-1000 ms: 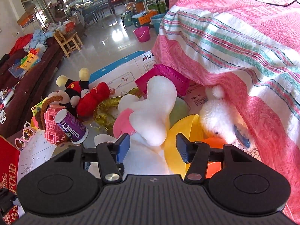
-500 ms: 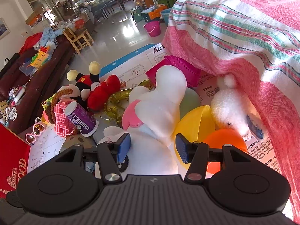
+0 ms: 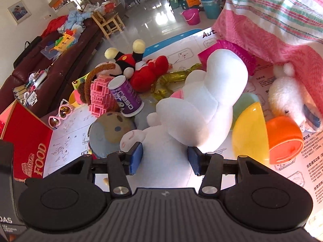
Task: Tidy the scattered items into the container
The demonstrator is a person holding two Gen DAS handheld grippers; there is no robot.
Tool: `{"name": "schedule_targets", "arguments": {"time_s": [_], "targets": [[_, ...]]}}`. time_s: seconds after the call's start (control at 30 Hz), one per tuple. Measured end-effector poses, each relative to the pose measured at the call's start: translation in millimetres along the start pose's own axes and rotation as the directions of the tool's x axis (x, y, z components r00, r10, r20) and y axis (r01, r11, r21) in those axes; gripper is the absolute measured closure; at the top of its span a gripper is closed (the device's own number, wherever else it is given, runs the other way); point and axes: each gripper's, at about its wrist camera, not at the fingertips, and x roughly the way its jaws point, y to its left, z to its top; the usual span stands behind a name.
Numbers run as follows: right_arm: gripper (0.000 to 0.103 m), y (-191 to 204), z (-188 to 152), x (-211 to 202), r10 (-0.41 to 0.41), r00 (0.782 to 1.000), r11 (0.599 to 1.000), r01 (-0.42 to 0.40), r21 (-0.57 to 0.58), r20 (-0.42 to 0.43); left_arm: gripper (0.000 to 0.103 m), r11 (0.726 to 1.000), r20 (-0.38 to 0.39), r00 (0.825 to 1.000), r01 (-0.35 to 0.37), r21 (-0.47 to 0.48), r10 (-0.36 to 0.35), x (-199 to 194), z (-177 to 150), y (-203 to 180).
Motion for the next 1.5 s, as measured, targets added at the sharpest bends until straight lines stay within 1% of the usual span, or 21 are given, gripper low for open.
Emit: {"name": "schedule_targets", "arguments": {"time_s": [0.1,0.2,0.33,0.43,0.57,0.6,0.67,0.77,0.83,0.93,1.03,1.1,1.23,1.3,1.37,1.43,1.5], "targets": [[0.043,12,-9,-1,0.041,0.999,0.999,-0.041,-0.015,-0.031,0.081,0.999,0.005,1.0,-0.023,-0.031,0.023,-5,-9,18],[0.041,31,-18,-1,0.062,0.997,0.996,-0.066,-0.061,-0.055,0.081,0.997,0.008,0.999,-0.049,-0.066,0.049,-8,-17,36],[0.039,56,-27,5,0.091,0.991,0.987,-0.102,-0.122,-0.1,0.081,0.987,0.011,0.993,-0.116,-0.112,0.118,-6,-15,52],[0.039,69,-30,6,0.098,0.988,0.979,-0.117,-0.168,-0.117,0.081,0.98,0.015,0.988,-0.147,-0.135,0.151,-4,-11,68],[0.04,69,-26,0,0.108,0.984,0.975,-0.133,-0.179,-0.143,0.08,0.972,0.022,0.98,-0.192,-0.136,0.197,-2,-5,75],[0.042,67,-26,-4,0.11,0.983,0.975,-0.135,-0.179,-0.145,0.078,0.97,0.024,0.978,-0.2,-0.134,0.205,0,-3,76],[0.044,62,-25,-11,0.119,0.982,0.974,-0.144,-0.173,-0.146,0.077,0.969,0.023,0.977,-0.206,-0.135,0.211,3,-1,79],[0.044,55,-20,-23,0.118,0.985,0.977,-0.137,-0.165,-0.123,0.075,0.971,0.032,0.979,-0.197,-0.134,0.203,2,0,77],[0.046,50,-15,-30,0.121,0.987,0.979,-0.137,-0.15,-0.107,0.075,0.97,0.042,0.975,-0.211,-0.119,0.217,2,1,74],[0.046,42,-7,-42,0.131,0.989,0.982,-0.139,-0.127,-0.072,0.074,0.969,0.048,0.973,-0.221,-0.109,0.227,2,1,72],[0.044,36,0,-52,0.111,0.993,0.986,-0.113,-0.123,-0.027,0.063,0.968,0.049,0.972,-0.221,-0.117,0.228,-1,-1,74],[0.044,31,3,-60,0.097,0.995,0.988,-0.097,-0.118,-0.002,0.056,0.966,0.062,0.97,-0.227,-0.124,0.236,-7,-2,75],[0.044,12,1,-72,0.034,0.999,0.994,-0.03,-0.109,0.033,0.056,0.961,0.113,0.962,-0.228,-0.156,0.247,-29,-6,78],[0.044,-1,-5,-75,-0.026,0.999,0.994,0.029,-0.102,0.038,0.056,0.963,0.153,0.958,-0.216,-0.163,0.241,-45,-7,76],[0.044,-14,-14,-75,-0.082,0.996,0.992,0.084,-0.09,0.029,0.055,0.966,0.199,0.951,-0.209,-0.149,0.236,-61,-8,69],[0.044,-26,-26,-73,-0.119,0.993,0.99,0.121,-0.075,0.021,0.052,0.973,0.244,0.943,-0.203,-0.111,0.224,-75,-10,55],[0.044,-36,-38,-69,-0.134,0.991,0.99,0.134,-0.052,0.009,0.038,0.983,0.274,0.944,-0.176,-0.054,0.185,-84,-13,38]]}}
